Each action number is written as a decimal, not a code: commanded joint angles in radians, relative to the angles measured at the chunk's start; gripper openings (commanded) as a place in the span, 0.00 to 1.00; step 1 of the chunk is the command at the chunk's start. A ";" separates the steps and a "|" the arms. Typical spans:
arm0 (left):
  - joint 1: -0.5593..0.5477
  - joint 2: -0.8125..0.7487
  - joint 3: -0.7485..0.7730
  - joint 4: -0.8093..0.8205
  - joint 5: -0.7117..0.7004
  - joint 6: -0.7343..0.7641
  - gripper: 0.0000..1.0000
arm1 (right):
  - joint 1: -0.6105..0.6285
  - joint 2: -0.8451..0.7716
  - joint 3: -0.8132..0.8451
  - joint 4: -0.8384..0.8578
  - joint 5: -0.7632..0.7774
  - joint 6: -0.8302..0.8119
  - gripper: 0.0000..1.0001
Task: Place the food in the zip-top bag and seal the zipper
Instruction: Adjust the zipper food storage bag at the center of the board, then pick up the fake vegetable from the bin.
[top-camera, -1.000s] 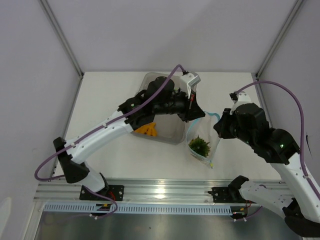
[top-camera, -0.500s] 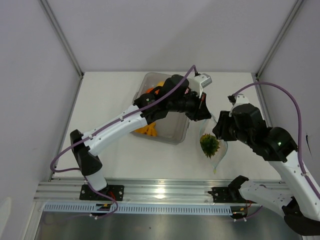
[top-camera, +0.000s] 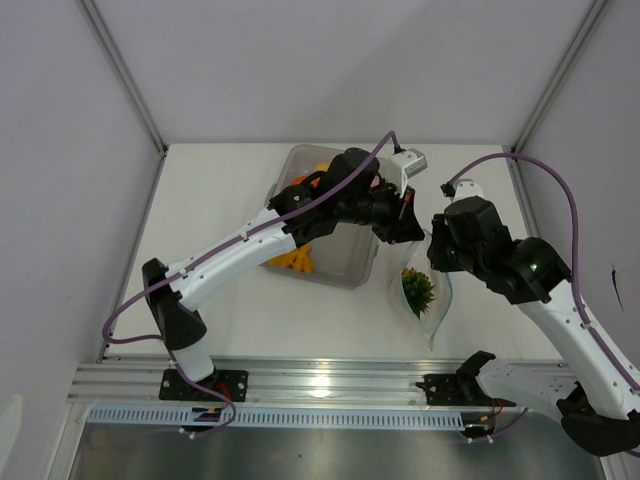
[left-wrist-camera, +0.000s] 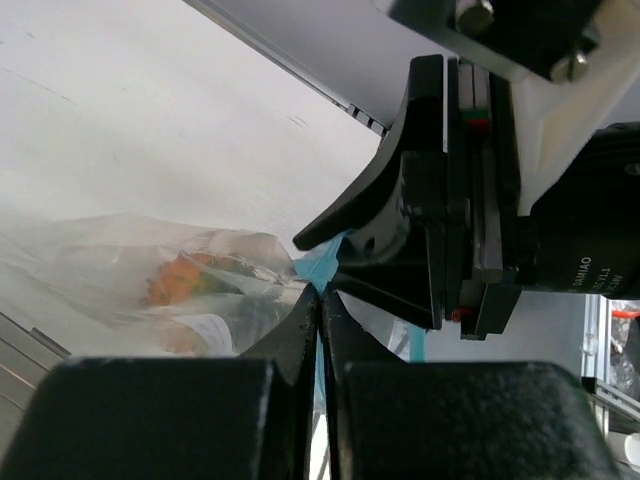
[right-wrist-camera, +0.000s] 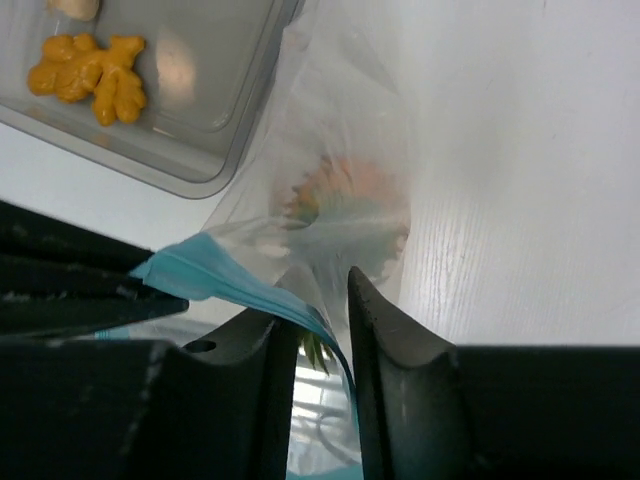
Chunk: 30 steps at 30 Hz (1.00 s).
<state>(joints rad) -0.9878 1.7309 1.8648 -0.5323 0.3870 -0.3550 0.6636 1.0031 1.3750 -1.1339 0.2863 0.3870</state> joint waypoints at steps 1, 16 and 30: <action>-0.002 -0.021 0.022 0.023 0.032 0.034 0.00 | -0.004 0.002 0.012 0.045 0.066 -0.013 0.20; 0.011 -0.116 -0.214 0.236 -0.113 0.117 0.01 | 0.010 -0.011 0.117 -0.110 0.002 0.194 0.00; 0.055 -0.221 -0.354 0.377 -0.171 0.116 0.99 | 0.042 0.020 0.124 -0.106 0.031 0.199 0.00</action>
<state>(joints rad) -0.9539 1.6073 1.5337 -0.2440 0.2588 -0.2424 0.6994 1.0206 1.4502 -1.2449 0.2836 0.5690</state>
